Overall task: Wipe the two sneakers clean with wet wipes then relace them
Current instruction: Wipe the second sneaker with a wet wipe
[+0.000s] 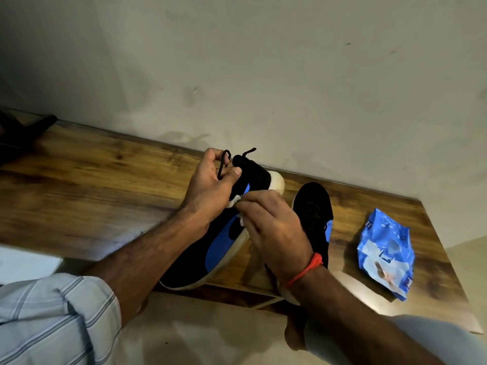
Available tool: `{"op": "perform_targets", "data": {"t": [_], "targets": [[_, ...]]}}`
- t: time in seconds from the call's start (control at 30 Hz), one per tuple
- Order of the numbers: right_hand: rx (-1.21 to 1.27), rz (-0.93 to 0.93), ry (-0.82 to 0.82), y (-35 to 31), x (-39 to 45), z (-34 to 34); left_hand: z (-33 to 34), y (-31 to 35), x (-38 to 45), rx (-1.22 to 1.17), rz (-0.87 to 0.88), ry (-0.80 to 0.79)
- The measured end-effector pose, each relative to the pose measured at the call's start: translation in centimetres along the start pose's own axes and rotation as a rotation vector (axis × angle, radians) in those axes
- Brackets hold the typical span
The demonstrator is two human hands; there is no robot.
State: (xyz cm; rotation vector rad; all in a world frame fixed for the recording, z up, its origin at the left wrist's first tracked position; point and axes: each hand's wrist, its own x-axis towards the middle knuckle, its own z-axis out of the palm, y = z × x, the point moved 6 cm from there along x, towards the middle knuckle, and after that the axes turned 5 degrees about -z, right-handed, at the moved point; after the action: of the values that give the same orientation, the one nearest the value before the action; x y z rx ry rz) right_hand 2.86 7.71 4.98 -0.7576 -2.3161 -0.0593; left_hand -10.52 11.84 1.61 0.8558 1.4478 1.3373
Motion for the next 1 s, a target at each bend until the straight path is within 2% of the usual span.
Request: {"op": "perform_targets", "data": {"t": [0.07, 0.2, 0.27, 0.4, 0.6, 0.83, 1.0], "targets": [[-0.014, 0.027, 0.0, 1.4, 0.6, -0.5, 0.3, -0.2, -0.1, 0.007, 0.01, -0.026], [-0.111, 0.19, 0.113, 6.9, 2.5, -2.9, 2.1, -0.6, -0.8, 0.024, 0.043, -0.125], [-0.081, 0.198, 0.106, 6.0, 2.4, -2.7, 2.2, -0.3, -1.0, 0.028, 0.067, -0.122], [-0.016, 0.08, 0.012, 1.7, 1.0, -1.3, 1.4, -0.4, -0.6, 0.102, 0.106, -0.084], [-0.029, 0.247, 0.146, 5.9, 2.9, -3.4, 2.8, 0.0, -1.3, 0.124, 0.183, -0.131], [0.018, 0.24, 0.143, 6.4, 3.4, -2.5, 2.4, 0.4, -1.3, 0.252, 0.331, -0.098], [0.002, 0.366, 0.134, 8.3, 3.3, -2.6, 2.9, 0.1, -1.5, 0.309, 0.341, -0.137]]}}
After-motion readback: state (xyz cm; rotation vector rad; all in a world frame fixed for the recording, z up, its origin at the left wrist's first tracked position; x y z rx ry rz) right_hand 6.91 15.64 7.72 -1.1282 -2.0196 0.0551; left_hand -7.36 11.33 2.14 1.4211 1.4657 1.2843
